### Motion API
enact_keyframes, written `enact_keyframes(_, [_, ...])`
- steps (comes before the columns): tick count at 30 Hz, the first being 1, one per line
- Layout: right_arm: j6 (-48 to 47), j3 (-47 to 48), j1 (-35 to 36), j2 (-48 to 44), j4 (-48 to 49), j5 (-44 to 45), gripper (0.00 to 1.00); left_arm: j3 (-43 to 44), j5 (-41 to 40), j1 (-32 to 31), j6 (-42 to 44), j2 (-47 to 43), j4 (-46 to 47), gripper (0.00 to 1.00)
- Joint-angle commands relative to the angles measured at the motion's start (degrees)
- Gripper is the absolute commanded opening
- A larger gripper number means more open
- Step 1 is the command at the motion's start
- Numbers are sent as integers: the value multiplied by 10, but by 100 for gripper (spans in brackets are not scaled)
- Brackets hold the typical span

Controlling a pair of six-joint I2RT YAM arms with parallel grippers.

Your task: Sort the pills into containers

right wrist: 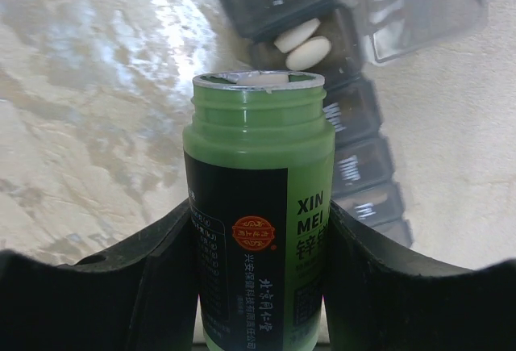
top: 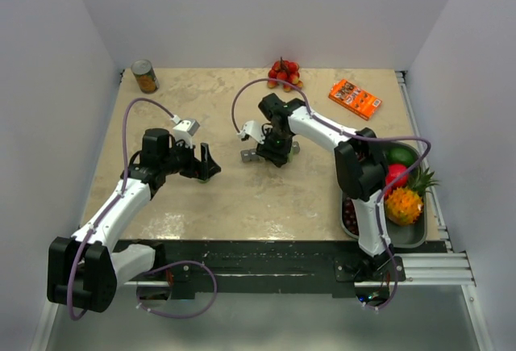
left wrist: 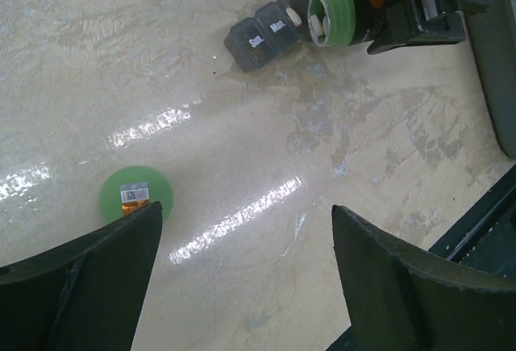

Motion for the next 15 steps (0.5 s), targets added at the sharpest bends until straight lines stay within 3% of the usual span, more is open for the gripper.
enact_keyframes(1, [17, -28, -23, -102, 47, -96, 0, 20, 1, 1, 17, -16, 10, 90])
enact_keyframes(10, [41, -116, -62, -235, 147, -246, 0, 4, -11, 1, 6, -38, 26, 90])
enact_keyframes(15, [69, -199, -62, -343, 264, -307, 0, -12, -77, 1, -33, -37, -4, 90])
